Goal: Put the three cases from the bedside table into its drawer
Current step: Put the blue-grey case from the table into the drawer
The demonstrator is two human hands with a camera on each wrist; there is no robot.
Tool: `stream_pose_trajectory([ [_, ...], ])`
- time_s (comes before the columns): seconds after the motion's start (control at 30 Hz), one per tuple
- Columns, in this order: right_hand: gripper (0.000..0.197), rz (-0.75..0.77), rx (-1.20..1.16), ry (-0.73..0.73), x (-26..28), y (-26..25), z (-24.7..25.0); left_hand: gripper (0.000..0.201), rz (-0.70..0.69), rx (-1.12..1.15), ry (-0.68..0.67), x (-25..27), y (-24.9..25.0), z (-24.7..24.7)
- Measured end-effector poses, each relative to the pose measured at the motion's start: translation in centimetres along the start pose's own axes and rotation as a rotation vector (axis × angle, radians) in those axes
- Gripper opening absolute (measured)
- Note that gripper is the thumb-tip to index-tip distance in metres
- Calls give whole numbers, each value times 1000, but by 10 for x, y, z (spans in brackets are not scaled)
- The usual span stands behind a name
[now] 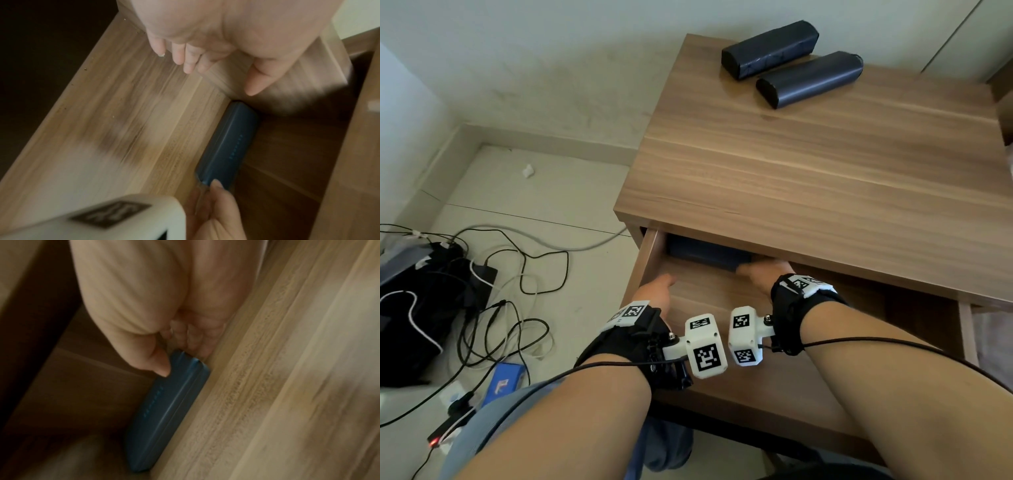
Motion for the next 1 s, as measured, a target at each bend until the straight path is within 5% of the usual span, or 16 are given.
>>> stream_pose_trajectory([
  [0.53, 40, 197, -74, -97, 41, 4, -13, 60, -15, -39, -20, 31, -6, 6],
  [0.73, 10, 286, -141, -162, 68, -19, -9, 42, -81, -50, -181, 56, 13, -12],
  [0.83, 22, 336, -180, -248, 87, -40, -1, 36, -121, -58, -221, 65, 28, -19],
  [1.0, 17, 480, -283, -158, 108, -79, 29, 25, -230, -37, -184, 77, 62, -21],
])
Point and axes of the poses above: each hand's wrist, its own x-axis away from the middle knuckle, its own z-axis out of the back of the hand, y = z × x, the point moved 4 cm from there along -x, towards the middle knuckle, and after that the axes turned 13 degrees about -y, right-handed, at the moved point
